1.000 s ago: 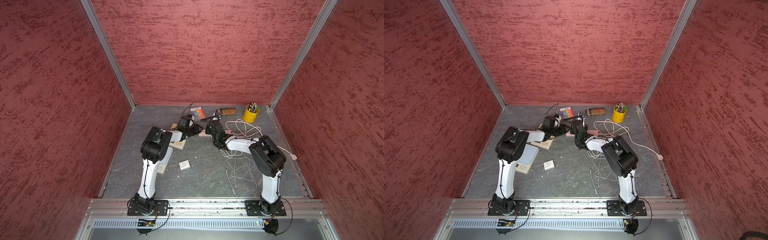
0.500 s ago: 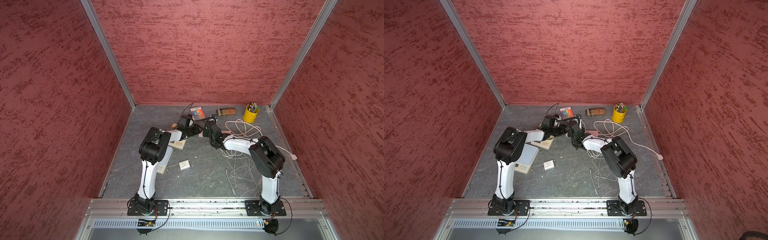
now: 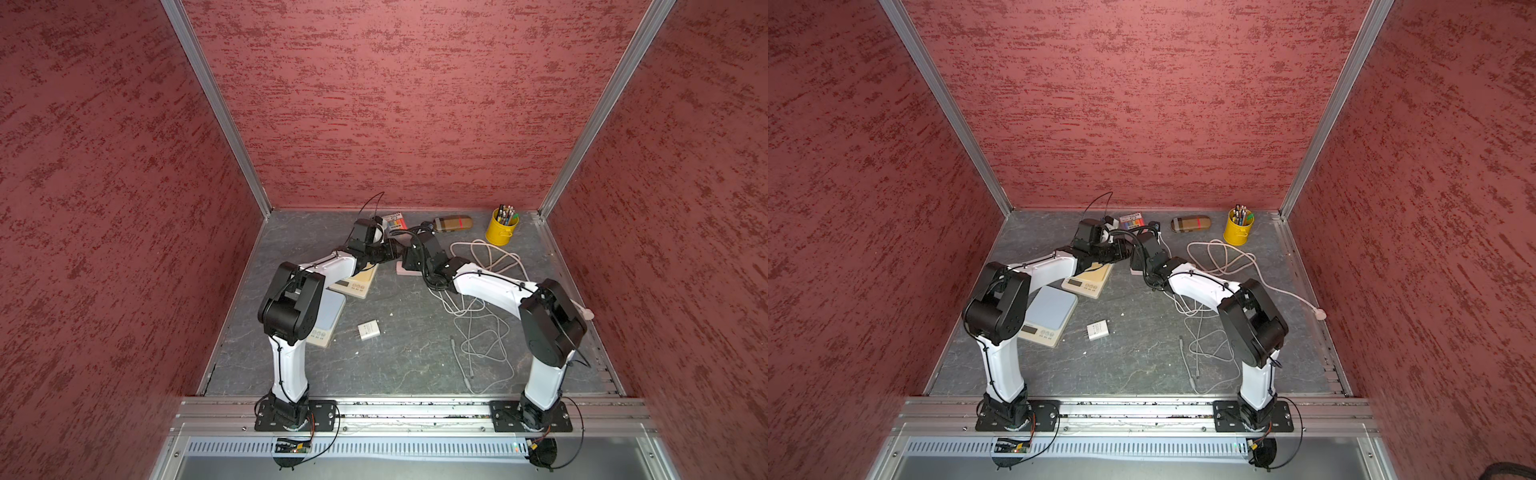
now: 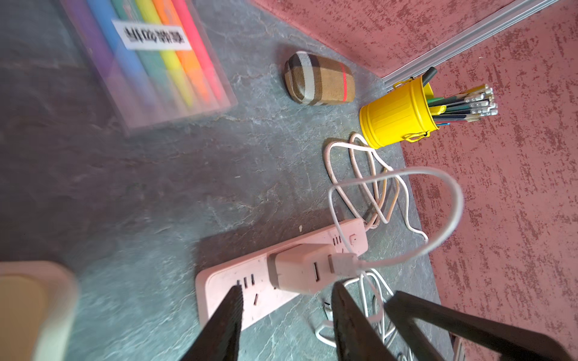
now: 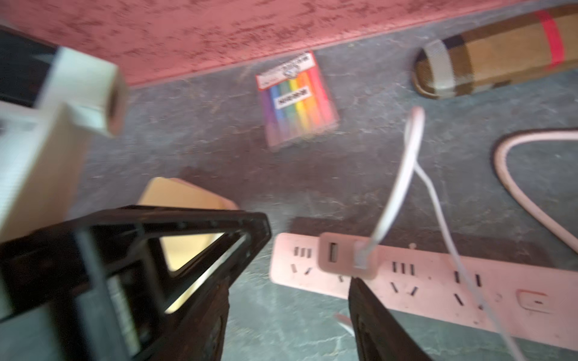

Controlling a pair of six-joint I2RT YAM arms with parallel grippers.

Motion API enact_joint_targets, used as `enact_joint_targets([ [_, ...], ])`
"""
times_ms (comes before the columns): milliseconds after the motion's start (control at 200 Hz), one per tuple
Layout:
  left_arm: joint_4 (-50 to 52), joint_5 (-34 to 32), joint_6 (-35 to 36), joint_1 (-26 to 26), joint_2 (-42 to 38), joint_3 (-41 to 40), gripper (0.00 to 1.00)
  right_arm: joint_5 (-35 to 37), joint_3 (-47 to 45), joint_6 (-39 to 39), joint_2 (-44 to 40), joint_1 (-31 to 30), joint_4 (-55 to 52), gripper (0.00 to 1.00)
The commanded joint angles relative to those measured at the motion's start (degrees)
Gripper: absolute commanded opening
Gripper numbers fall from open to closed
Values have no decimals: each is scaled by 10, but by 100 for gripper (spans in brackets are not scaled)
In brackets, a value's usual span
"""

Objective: Charge the electronic scale
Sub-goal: Insert the charging cable into the plug, then pick up the charging cable from the center of the board.

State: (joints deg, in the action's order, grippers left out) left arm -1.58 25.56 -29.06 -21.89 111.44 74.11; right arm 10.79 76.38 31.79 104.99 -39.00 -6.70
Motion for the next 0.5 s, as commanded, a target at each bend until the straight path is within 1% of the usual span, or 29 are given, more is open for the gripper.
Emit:
enact_joint_targets([
  [0,32,14,32,1,-21,-13,48,-96,32,-17,-23,-10,18,65],
  [120,49,11,47,7,-48,-29,48,-145,35,-25,-34,-5,24,65],
  [265,58,4,76,5,-99,-66,48,-153,7,-30,-85,5,32,63],
  [386,57,3,102,-10,-140,-97,48,-107,-35,-31,-153,26,12,61],
  [496,48,0,119,-38,-163,-120,47,-51,-92,-17,-214,61,-27,57],
])
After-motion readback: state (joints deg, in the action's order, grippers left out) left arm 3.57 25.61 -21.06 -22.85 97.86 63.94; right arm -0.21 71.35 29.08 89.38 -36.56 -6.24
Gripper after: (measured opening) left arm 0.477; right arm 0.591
